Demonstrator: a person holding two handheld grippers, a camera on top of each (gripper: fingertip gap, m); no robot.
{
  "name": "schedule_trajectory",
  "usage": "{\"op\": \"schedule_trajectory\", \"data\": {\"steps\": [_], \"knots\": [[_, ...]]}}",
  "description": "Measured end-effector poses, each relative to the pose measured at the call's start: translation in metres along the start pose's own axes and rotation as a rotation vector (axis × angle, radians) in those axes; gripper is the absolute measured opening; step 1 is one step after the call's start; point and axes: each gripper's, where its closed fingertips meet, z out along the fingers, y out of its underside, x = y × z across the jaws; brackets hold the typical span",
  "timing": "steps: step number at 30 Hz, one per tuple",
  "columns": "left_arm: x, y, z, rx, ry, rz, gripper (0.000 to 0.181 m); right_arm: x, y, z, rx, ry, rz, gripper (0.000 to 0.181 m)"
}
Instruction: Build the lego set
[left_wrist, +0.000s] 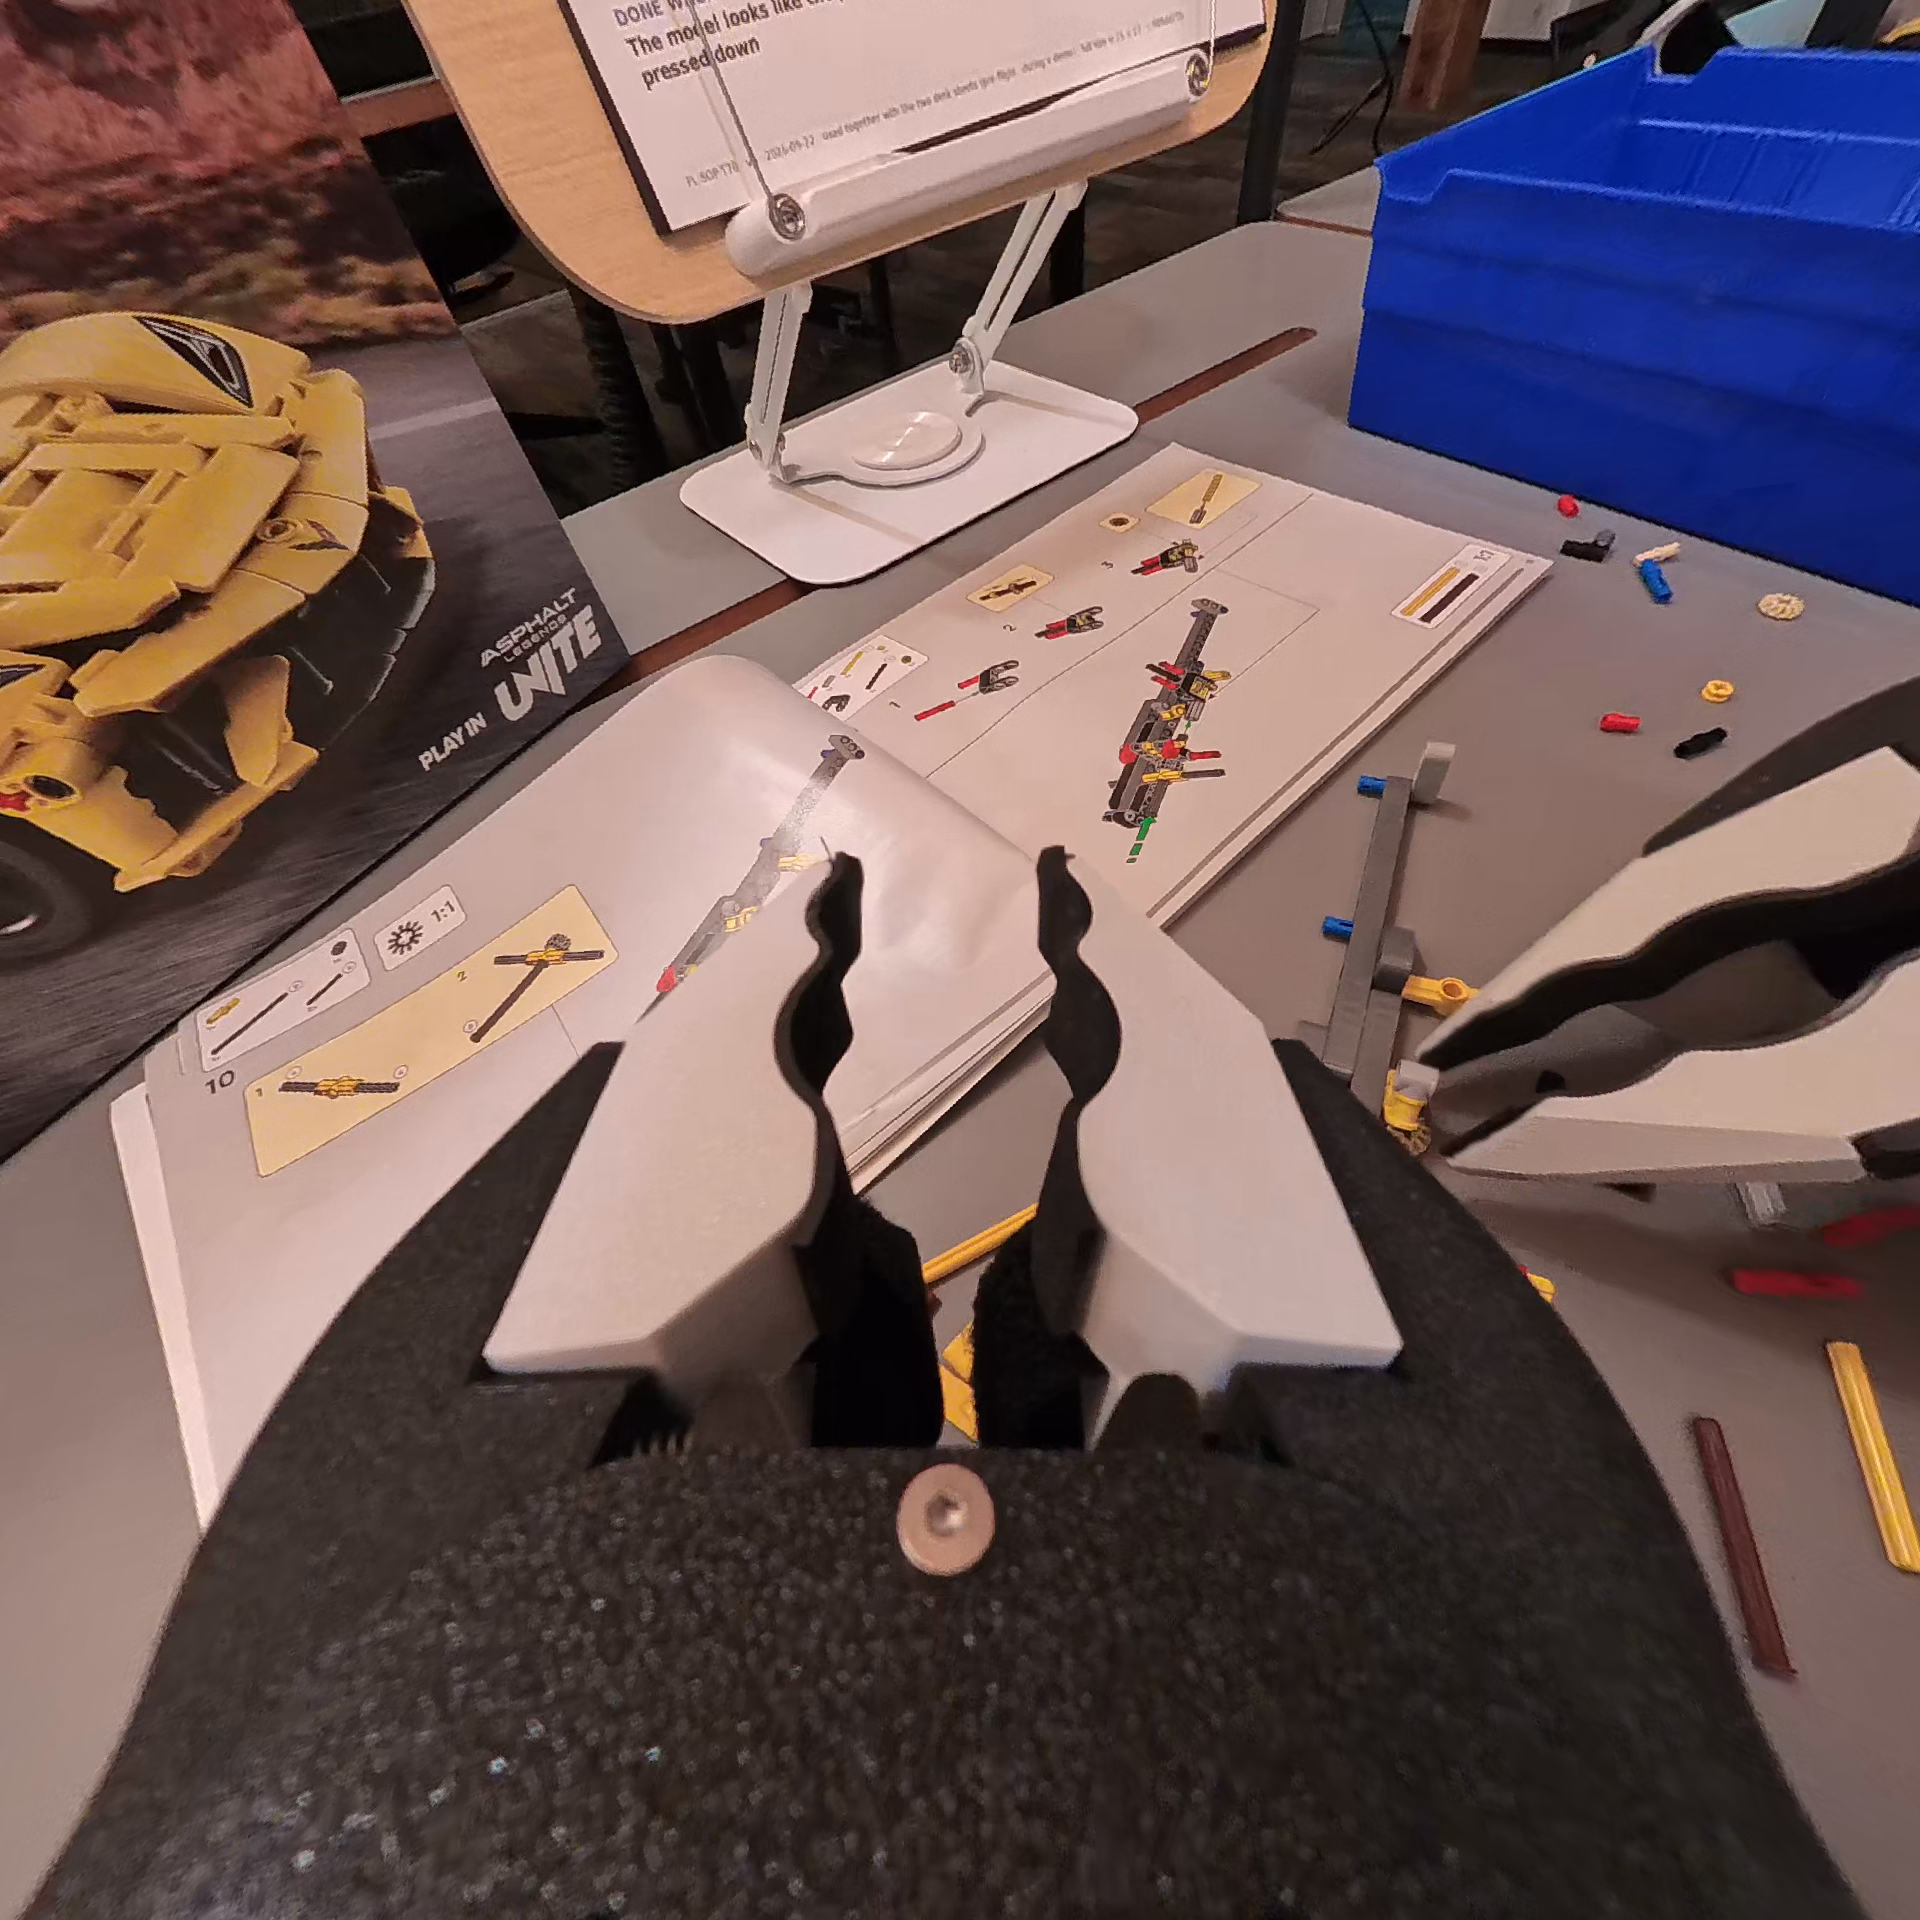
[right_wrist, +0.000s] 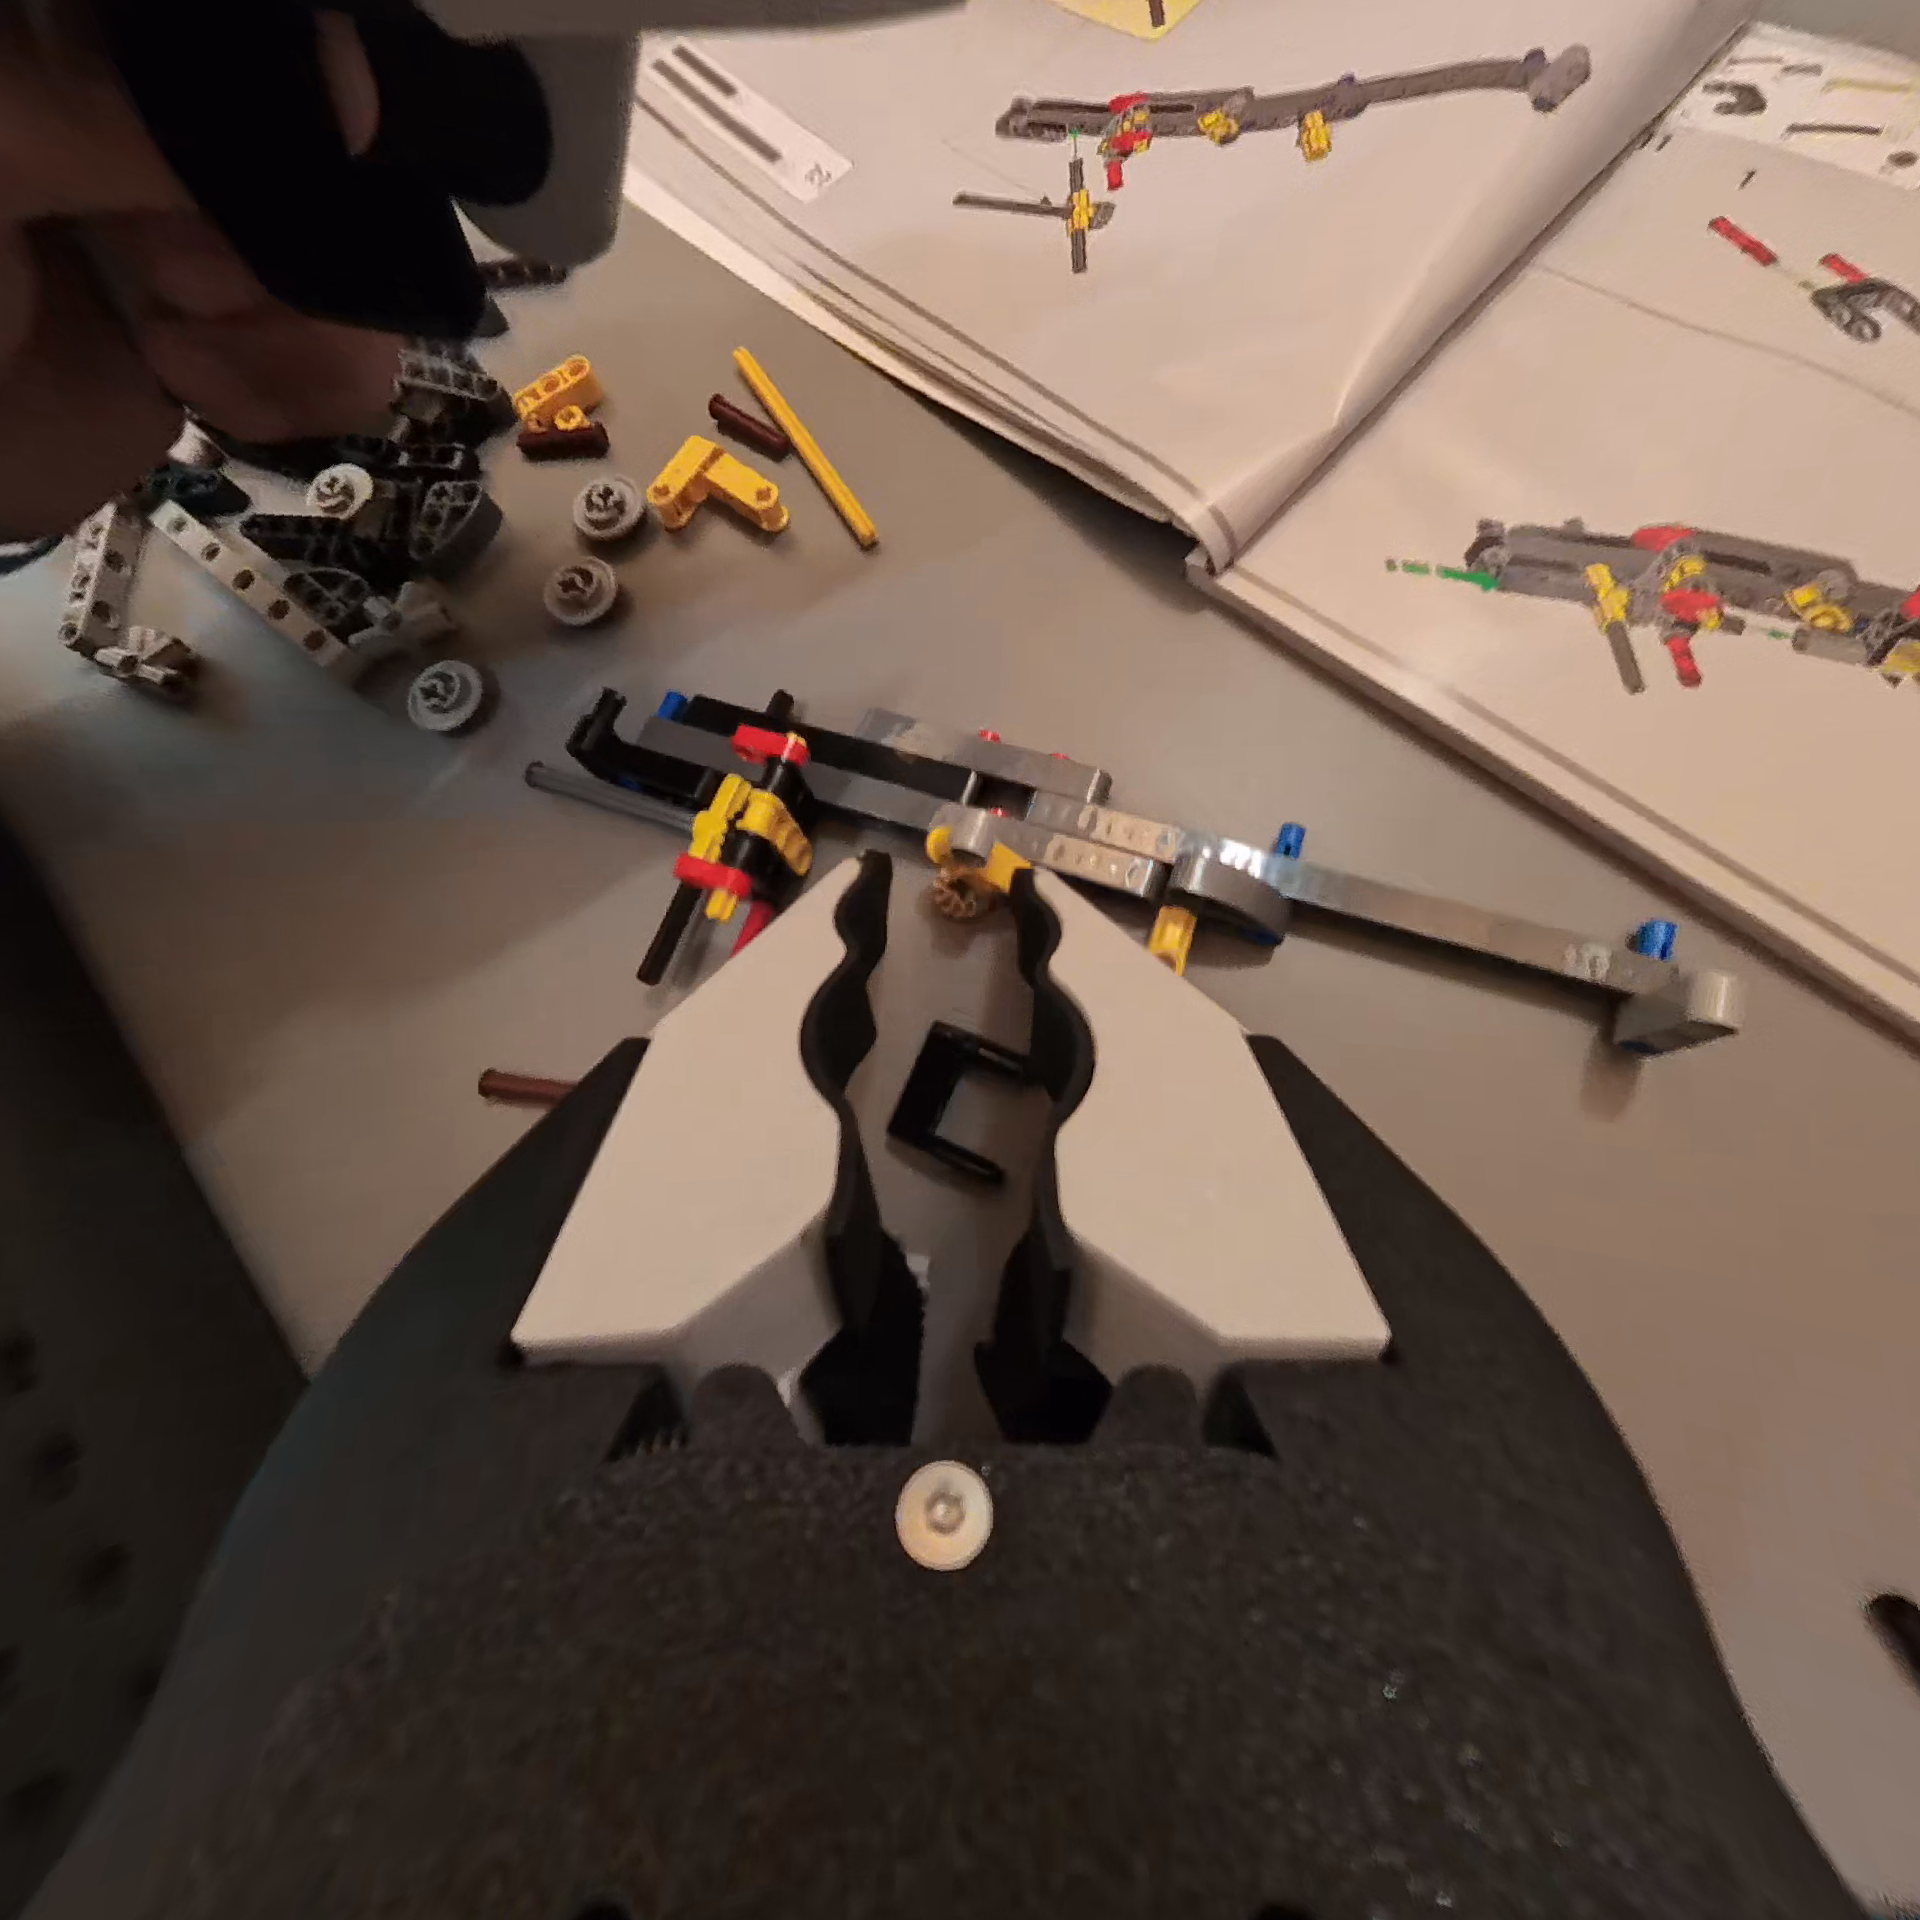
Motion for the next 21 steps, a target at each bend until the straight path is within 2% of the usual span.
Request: {"op": "schedule_trajectory", "data": {"steps": [4, 10, 14, 16, 21], "knots": [[0.002, -0.001, 0.0, 0.003, 0.001, 0.01, 0.032, 0.002, -0.005, 0.009, -0.005, 0.012, -0.011, 0.024], [0.0, -0.003, -0.002, 0.013, 0.002, -0.003, 0.032, 0.007, -0.01, 0.008, 0.012, 0.084, -0.084, 0.01], [0.0, -0.004, -0.003, 0.013, 0.001, -0.003, 0.032, 0.006, -0.016, 0.015, 0.003, 0.085, -0.093, 0.013], [0.0, -0.002, -0.002, 0.008, 0.001, -0.003, 0.032, 0.004, -0.013, 0.009, -0.008, 0.078, -0.09, 0.021], [-0.002, -0.003, -0.003, 0.013, 0.001, -0.012, 0.032, 0.006, 0.003, -0.008, -0.045, 0.119, -0.094, 0.022]]}}
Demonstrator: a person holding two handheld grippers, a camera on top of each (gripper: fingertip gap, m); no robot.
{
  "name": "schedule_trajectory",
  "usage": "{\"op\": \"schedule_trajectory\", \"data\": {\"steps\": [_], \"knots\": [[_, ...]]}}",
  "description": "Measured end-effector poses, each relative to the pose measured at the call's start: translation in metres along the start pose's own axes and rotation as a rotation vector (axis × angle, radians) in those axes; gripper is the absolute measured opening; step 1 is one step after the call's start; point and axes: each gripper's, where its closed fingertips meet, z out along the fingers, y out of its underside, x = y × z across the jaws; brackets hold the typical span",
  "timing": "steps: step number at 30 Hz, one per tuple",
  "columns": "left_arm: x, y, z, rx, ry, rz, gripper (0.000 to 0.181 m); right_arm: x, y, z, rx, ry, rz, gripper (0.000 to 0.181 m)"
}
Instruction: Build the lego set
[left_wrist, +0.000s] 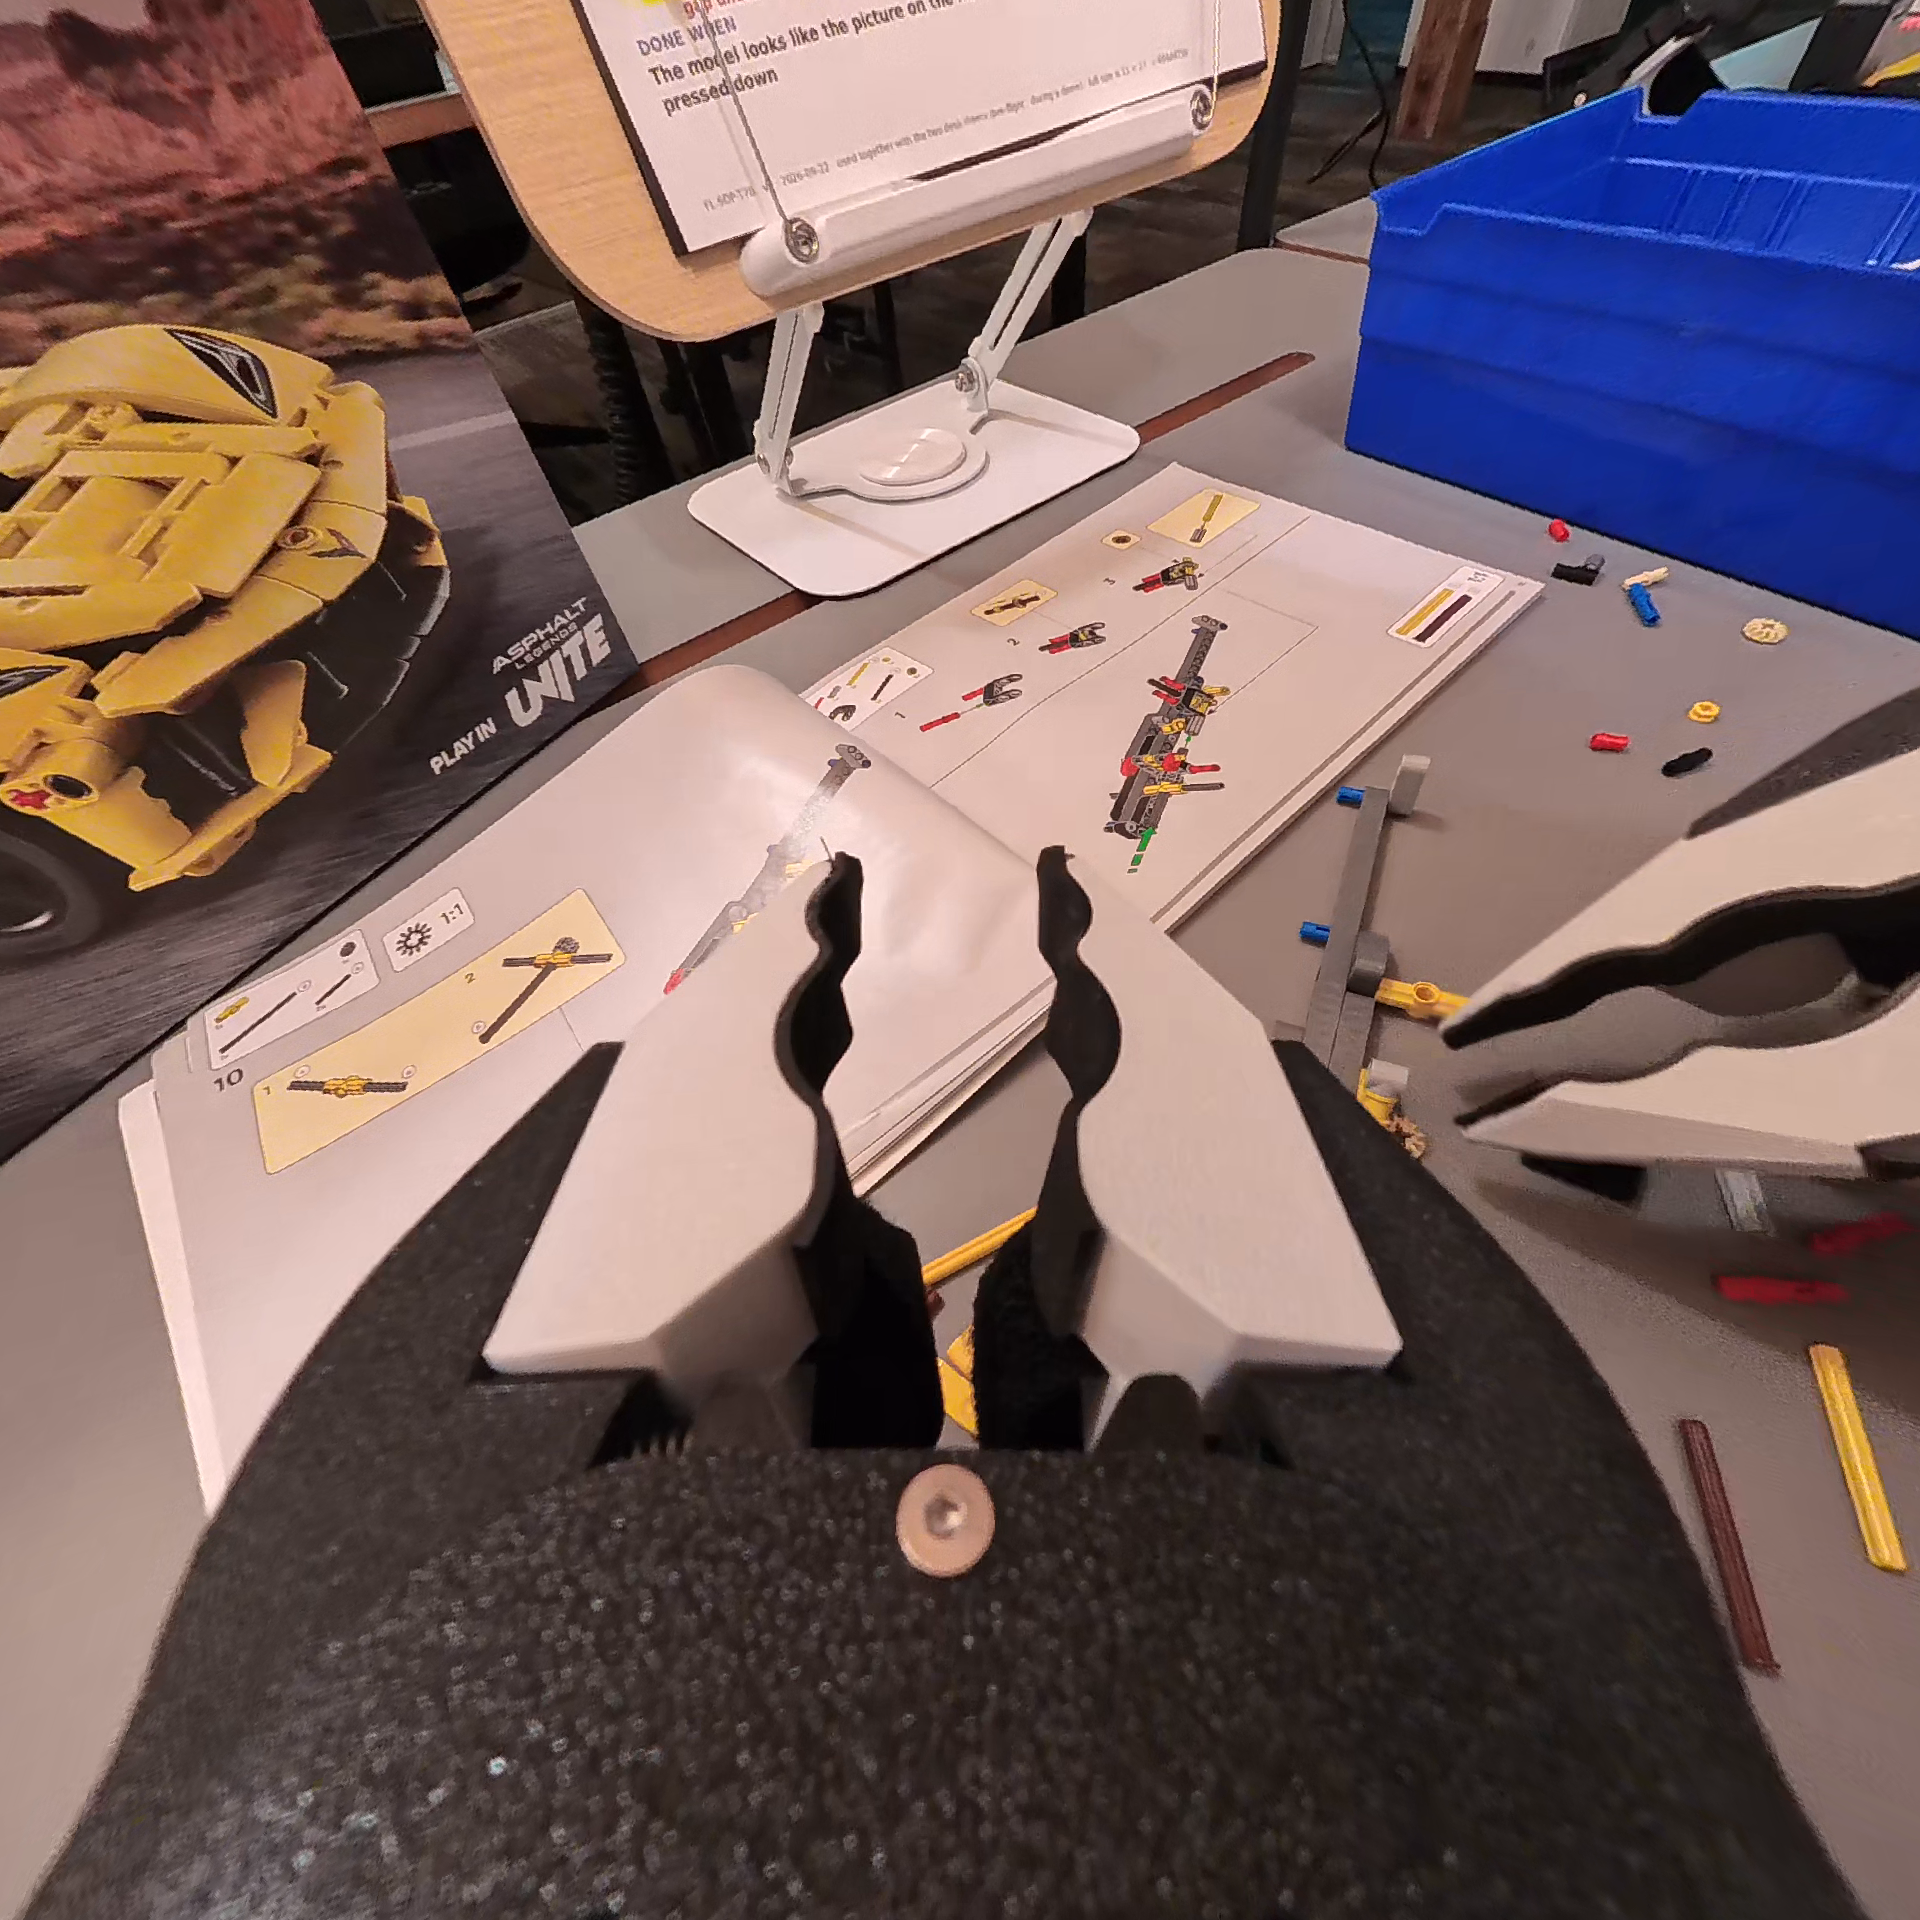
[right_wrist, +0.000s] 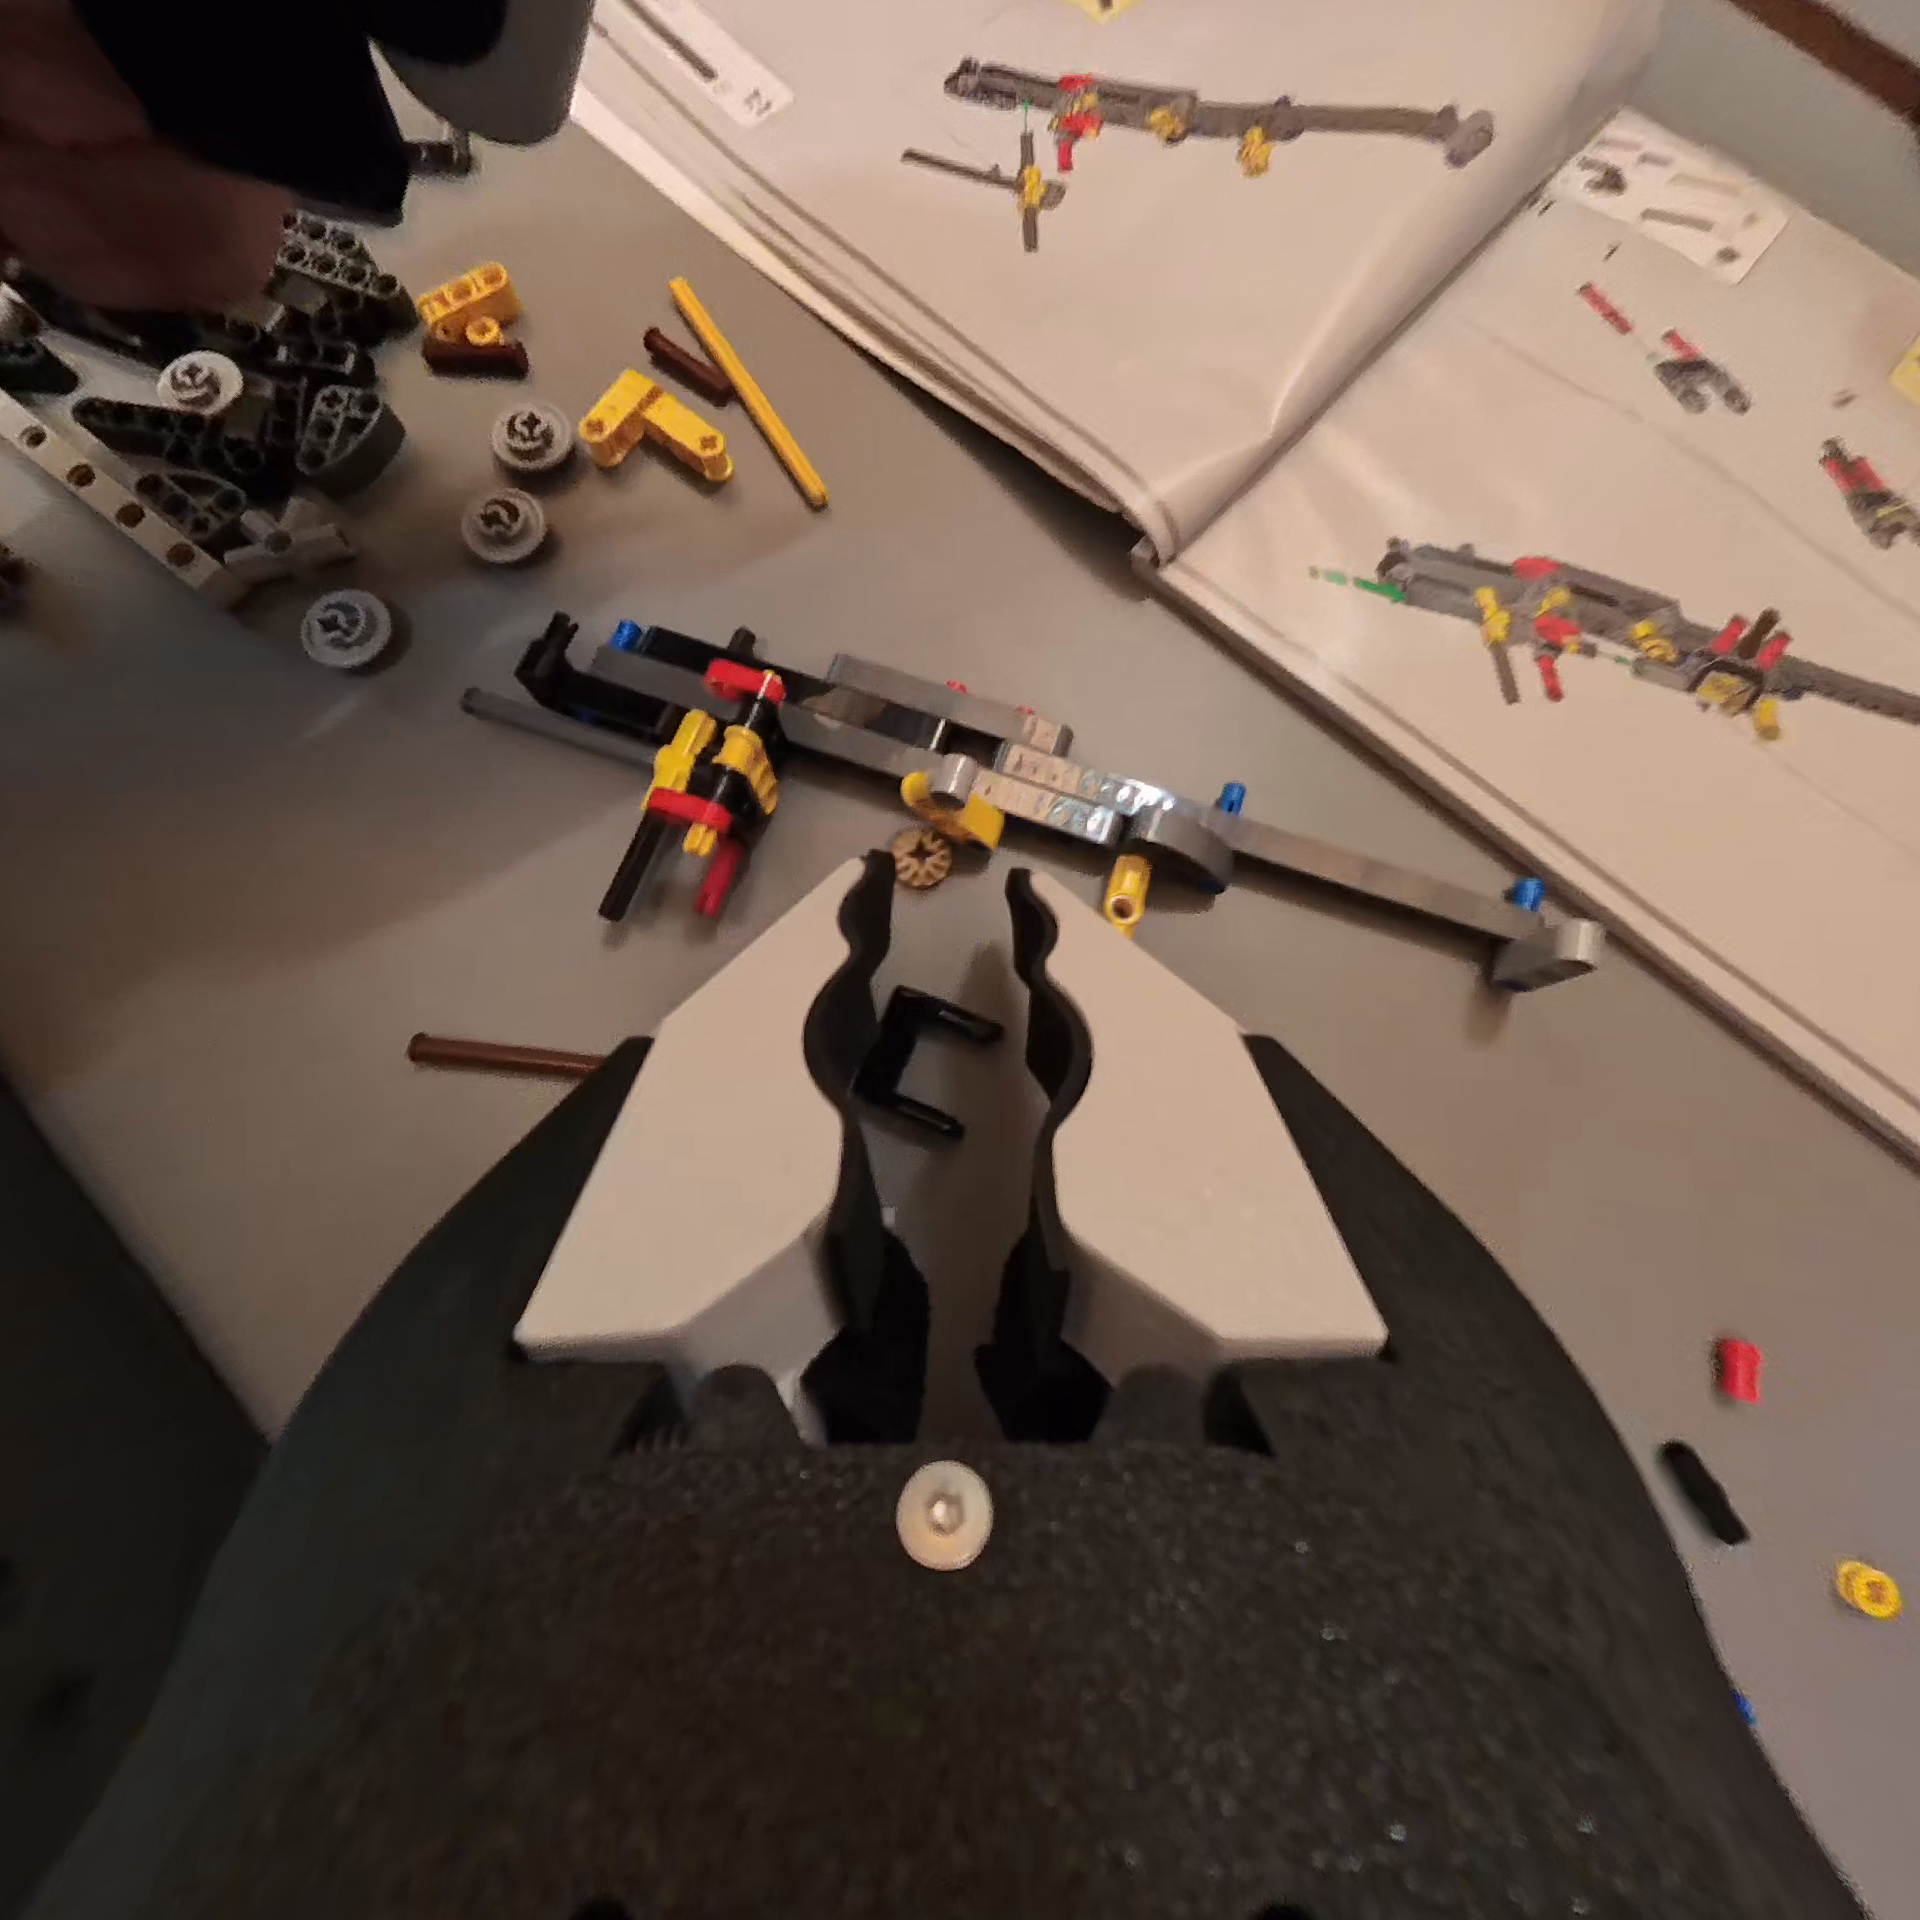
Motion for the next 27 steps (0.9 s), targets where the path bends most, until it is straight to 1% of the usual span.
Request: {"op": "schedule_trajectory", "data": {"steps": [3, 7, 10, 14, 17, 19, 23, 27], "knots": [[0.001, 0.0, 0.0, -0.002, 0.004, -0.001, 0.032, -0.004, 0.006, 0.008, -0.022, -0.011, -0.001, 0.023], [0.002, 0.0, 0.0, -0.002, 0.004, 0.004, 0.032, -0.006, 0.006, 0.017, -0.032, -0.005, -0.011, 0.022], [0.002, 0.001, 0.001, -0.004, 0.007, 0.002, 0.032, -0.005, 0.005, 0.018, -0.031, 0.01, -0.024, 0.019], [0.003, 0.001, 0.001, -0.003, 0.01, 0.002, 0.032, -0.01, 0.005, 0.018, -0.034, -0.009, -0.04, 0.011], [0.003, 0.002, 0.002, -0.007, 0.008, 0.005, 0.032, -0.011, 0.008, 0.013, -0.038, -0.012, -0.057, 0.01], [0.003, 0.002, 0.002, -0.008, 0.007, 0.005, 0.032, -0.015, 0.009, 0.004, -0.026, -0.031, -0.054, 0.01], [0.002, 0.001, 0.001, -0.005, 0.004, 0.005, 0.032, -0.041, 0.015, -0.023, -0.011, -0.131, -0.056, 0.01], [0.005, 0.002, 0.001, -0.007, 0.011, 0.009, 0.032, -0.043, 0.033, -0.02, -0.073, -0.062, -0.14, 0.01]]}}
